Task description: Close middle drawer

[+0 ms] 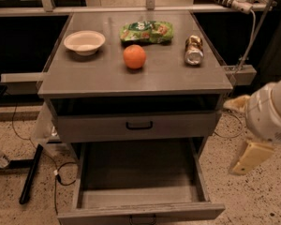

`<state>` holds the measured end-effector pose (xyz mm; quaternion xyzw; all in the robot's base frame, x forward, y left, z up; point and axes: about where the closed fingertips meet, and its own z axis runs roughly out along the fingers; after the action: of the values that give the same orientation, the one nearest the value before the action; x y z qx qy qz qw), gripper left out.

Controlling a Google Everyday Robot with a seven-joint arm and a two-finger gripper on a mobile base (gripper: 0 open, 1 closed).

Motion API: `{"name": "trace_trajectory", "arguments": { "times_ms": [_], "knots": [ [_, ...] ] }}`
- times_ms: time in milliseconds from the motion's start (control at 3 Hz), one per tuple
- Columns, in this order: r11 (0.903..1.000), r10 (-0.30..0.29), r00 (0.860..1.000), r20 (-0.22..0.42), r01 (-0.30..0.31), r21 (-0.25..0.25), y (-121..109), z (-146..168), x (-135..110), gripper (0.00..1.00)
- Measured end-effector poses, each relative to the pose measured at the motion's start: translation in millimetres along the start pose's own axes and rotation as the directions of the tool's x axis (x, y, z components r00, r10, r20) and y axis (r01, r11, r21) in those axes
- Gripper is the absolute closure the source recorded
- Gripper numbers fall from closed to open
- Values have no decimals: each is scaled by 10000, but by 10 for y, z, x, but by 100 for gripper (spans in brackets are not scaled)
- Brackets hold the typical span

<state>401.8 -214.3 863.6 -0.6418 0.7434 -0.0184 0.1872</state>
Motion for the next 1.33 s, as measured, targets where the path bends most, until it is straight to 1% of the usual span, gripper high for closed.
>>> {"name": "trace_trajectory", "arguments": {
  "times_ms": [333, 667, 1000, 1333],
  "knots": [
    [9989, -343, 9952, 918, 370, -283, 239, 616, 185, 42],
    [9949, -287, 9896, 1411, 419, -914, 404, 1158, 284, 65],
    [9943, -227, 9892, 1448, 375, -998, 417, 1216, 301, 87],
    [9943, -227, 9892, 1448, 375, -998, 417, 1215, 301, 100]
  ]
}}
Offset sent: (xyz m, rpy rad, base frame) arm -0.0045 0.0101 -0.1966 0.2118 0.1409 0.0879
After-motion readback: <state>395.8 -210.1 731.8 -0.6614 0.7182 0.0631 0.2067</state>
